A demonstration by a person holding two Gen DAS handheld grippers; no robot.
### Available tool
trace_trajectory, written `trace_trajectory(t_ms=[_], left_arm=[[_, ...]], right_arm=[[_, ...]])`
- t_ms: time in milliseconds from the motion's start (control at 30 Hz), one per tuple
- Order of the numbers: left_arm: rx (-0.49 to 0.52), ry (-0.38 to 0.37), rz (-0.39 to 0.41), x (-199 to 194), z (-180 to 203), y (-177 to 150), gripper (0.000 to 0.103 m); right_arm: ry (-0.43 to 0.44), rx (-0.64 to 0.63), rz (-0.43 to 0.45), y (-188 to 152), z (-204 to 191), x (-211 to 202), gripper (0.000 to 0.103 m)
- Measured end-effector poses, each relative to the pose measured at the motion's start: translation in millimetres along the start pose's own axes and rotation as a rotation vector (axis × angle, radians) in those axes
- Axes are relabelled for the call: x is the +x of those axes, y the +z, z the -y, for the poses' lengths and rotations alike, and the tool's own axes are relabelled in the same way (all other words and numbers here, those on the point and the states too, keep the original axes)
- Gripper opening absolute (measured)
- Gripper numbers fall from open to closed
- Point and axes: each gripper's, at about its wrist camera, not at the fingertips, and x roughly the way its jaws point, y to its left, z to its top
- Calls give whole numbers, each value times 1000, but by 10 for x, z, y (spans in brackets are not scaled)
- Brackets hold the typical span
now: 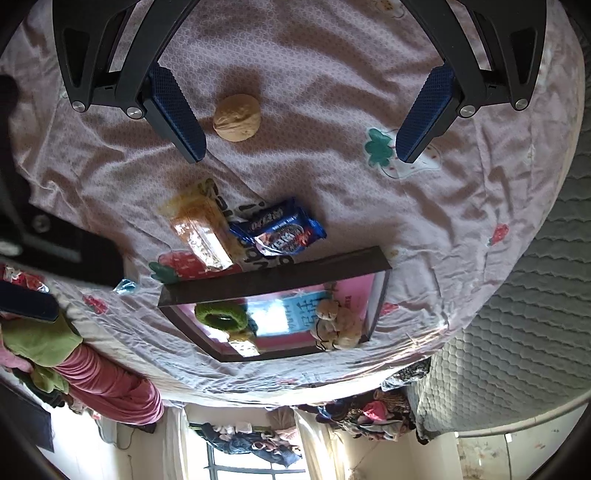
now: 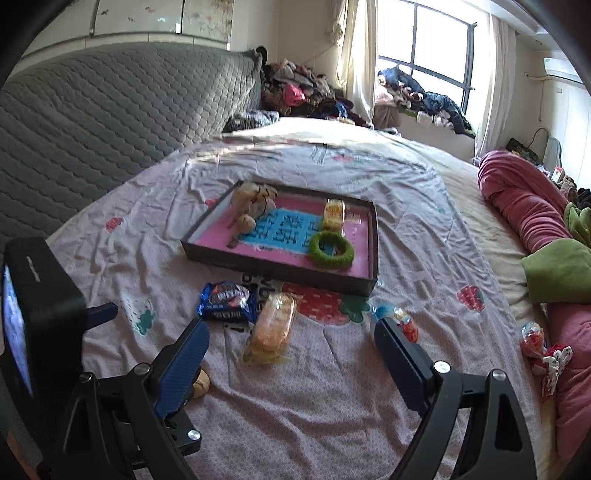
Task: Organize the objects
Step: 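Grasp the second walnut with left tool while right tool grasps the wrapped bread pack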
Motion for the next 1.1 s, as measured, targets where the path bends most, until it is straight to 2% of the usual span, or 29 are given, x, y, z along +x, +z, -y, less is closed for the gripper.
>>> trace_trajectory(t_ms=[367,633,733,867,933,1033,1100], left_arm=[[2,-33,-24,172,48,-127,102],[-2,-40,-39,297,71,-143,102],[7,-37,-31,314,96,-137,101],[17,-47,-47,356,137,-153,94],[21,-51,-49,382,150,-166,90],[13,-73,-58,408,149,-175,72],[15,-83,-65,430,154,-176,69]], right_arm=[[15,-19,-103,-130,-13,520,91],[32,-27,-137,-171,-57,763,90],[44,-21,-145,-168,-61,842,83],[57,-8,-165,-165,-49,957,74],[56,-10,-175,-171,-50,1018,74],[63,-10,-185,-186,-55,1098,71],[64,-10,-185,-193,-63,1131,69]])
